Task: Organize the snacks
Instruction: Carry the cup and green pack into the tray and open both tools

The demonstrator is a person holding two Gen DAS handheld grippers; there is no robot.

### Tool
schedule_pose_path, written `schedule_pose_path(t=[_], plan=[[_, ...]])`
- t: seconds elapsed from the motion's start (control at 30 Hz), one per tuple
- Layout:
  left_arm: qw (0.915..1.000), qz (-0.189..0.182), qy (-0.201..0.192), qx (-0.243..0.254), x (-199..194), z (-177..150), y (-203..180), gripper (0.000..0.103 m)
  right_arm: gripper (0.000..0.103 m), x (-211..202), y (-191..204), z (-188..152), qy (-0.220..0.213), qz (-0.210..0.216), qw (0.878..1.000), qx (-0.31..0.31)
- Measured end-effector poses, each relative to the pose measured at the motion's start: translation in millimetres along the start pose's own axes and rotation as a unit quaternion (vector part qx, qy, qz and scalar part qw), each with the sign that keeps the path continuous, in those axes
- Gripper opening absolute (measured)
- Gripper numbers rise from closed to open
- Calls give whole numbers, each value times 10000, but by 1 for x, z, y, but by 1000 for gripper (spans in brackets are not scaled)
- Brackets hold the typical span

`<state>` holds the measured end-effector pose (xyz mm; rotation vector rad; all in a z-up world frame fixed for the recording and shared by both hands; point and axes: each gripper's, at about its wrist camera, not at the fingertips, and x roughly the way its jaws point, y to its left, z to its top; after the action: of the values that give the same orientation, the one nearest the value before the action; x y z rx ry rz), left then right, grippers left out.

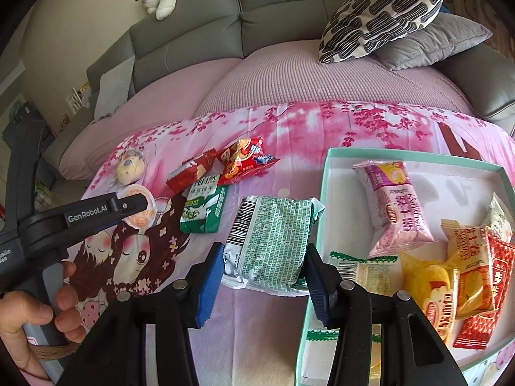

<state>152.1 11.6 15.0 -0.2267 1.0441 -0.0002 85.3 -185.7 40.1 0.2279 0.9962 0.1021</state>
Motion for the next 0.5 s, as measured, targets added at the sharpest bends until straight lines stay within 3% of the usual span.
schedule_pose_path(t=[0.5], plan=[[9973, -500, -89, 532, -18, -11, -57, 39, 52, -37, -63, 14, -394, -317, 9959, 752]])
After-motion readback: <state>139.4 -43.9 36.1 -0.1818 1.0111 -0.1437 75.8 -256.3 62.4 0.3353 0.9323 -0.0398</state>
